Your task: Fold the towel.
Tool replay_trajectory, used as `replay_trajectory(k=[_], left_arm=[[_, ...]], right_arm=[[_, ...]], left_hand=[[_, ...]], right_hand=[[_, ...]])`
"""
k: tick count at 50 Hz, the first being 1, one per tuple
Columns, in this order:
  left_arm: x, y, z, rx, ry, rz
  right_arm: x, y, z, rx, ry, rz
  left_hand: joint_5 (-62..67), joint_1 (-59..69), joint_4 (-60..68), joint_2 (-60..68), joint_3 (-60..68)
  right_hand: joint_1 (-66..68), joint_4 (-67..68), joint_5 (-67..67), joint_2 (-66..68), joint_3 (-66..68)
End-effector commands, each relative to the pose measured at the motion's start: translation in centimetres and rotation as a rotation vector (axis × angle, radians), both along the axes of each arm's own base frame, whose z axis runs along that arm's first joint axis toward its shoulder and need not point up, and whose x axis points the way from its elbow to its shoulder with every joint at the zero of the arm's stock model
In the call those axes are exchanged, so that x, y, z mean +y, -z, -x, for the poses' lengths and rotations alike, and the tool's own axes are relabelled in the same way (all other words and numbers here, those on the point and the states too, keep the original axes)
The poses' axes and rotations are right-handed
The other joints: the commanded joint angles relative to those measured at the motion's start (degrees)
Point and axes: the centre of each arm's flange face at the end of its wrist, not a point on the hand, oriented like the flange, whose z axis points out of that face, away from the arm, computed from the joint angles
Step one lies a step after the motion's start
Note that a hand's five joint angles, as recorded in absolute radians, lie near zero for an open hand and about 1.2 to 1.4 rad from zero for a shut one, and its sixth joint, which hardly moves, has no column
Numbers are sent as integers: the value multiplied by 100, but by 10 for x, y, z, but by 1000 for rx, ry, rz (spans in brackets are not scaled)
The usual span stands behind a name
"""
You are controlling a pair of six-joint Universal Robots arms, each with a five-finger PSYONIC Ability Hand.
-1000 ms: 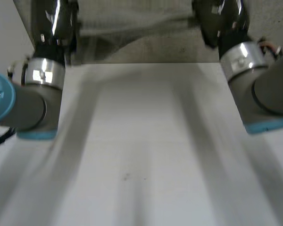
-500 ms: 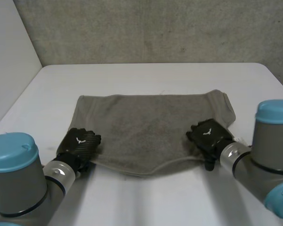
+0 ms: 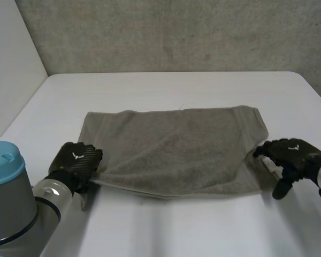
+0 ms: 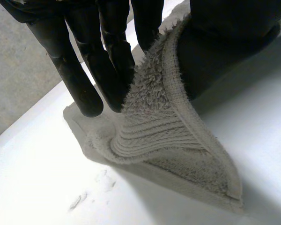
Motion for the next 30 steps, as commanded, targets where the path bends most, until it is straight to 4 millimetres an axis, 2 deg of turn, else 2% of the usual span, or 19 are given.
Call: replay_trajectory(k=[1,8,15,30], left_arm=[[-8,0,-5,5,-23,6],[-11,2,-7,5,-33,-2],[-10,2,-6,5,-28,0],[-9,3,-4,4,-21,-3]], right_arm=[[-7,21,27,50,-96,31],[-14,36,31,3,-137,44],[-22,50,31,6,-148,74],[-28,62,32,10,-151,95]], left_hand=[[791,762,815,814,812],[757,728,781,781,778],[690,661,714,714,711],[639,610,663,663,660]], right_hand=[[1046,792,813,992,795],[1602,1347,1369,1547,1351],[1603,1348,1370,1548,1352],[1905,1650,1672,1851,1654]])
